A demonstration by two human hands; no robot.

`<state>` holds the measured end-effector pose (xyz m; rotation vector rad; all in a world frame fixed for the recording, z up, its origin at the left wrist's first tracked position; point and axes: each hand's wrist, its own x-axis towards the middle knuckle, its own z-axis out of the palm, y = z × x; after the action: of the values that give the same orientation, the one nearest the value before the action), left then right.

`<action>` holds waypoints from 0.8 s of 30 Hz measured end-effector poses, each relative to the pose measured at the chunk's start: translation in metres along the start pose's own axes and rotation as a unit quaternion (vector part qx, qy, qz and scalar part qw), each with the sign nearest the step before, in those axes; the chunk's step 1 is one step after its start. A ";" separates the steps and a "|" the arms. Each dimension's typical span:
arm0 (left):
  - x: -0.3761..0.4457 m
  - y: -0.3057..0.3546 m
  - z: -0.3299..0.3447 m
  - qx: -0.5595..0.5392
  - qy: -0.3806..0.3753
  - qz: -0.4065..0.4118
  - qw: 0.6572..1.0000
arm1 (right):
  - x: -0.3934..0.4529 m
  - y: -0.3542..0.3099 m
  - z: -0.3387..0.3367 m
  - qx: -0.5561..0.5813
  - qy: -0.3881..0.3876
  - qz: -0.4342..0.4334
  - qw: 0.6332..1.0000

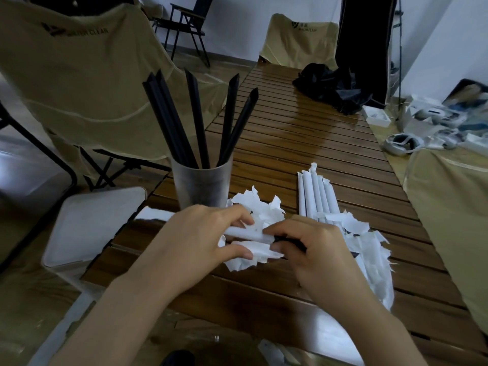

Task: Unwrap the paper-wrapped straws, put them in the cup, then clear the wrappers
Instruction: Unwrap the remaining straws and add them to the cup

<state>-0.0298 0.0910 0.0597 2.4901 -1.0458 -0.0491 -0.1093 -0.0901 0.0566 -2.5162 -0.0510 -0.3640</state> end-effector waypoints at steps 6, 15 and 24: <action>-0.002 -0.005 -0.005 0.016 0.030 -0.001 0.999 | 0.000 0.004 0.001 -0.017 0.049 -0.019 0.998; -0.001 0.000 -0.001 0.004 0.004 -0.001 1.000 | 0.002 0.002 0.003 -0.054 0.118 -0.041 0.991; -0.003 0.005 -0.007 0.000 0.013 -0.004 1.000 | 0.002 0.004 0.001 -0.088 0.159 0.000 0.983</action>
<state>-0.0341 0.0924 0.0679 2.4896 -1.0243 -0.0187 -0.1063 -0.0927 0.0544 -2.5968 0.1115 -0.7961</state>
